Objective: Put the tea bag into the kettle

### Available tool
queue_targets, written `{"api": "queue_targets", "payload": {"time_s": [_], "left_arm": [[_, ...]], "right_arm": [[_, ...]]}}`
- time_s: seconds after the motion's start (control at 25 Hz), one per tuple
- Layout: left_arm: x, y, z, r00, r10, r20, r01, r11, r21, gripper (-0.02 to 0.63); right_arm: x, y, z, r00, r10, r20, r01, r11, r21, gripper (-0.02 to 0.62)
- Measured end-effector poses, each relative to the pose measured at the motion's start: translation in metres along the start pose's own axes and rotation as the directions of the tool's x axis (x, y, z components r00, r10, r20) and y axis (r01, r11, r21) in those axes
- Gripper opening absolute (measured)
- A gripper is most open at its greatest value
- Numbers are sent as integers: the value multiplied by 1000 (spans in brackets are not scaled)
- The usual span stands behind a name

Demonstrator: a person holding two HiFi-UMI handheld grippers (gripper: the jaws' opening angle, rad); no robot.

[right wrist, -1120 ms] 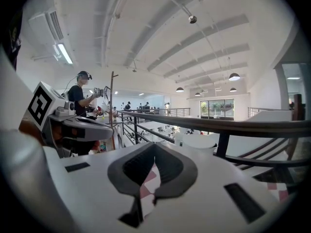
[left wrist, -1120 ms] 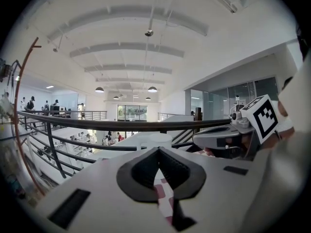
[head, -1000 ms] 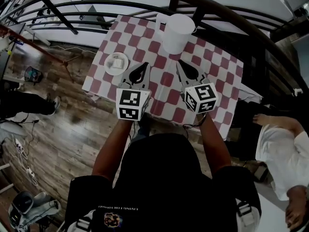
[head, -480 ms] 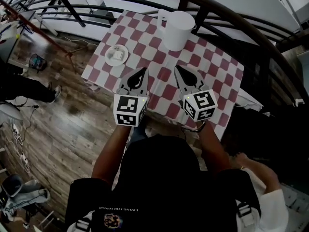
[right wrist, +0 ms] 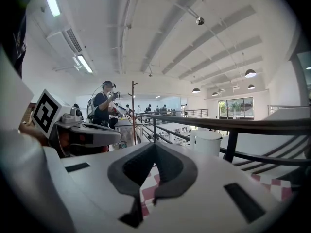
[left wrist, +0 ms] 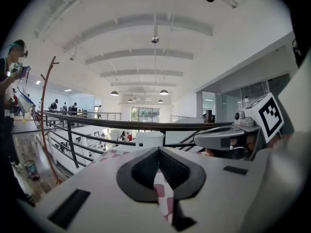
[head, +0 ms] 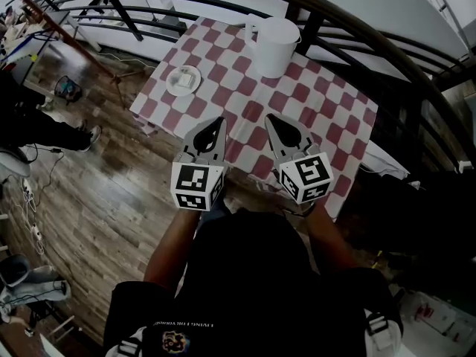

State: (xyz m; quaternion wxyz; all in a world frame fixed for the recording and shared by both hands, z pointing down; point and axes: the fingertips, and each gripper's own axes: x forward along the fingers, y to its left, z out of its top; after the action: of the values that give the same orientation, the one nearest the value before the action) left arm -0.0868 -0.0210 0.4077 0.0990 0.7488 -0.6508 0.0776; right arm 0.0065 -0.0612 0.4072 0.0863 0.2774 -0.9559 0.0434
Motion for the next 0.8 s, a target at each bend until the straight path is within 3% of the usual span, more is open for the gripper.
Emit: {"api": "queue_targets", "payload": {"time_s": [0.4, 0.8], "left_arm": [[-50, -33, -4, 999, 49, -4, -49, 999, -10, 3], [-73, -44, -13, 999, 52, -11, -52, 999, -16, 3]], "right_arm": [[-46, 28, 5, 999, 52, 12, -52, 999, -2, 15], [-64, 34, 7, 999, 40, 23, -40, 999, -22, 15]]}}
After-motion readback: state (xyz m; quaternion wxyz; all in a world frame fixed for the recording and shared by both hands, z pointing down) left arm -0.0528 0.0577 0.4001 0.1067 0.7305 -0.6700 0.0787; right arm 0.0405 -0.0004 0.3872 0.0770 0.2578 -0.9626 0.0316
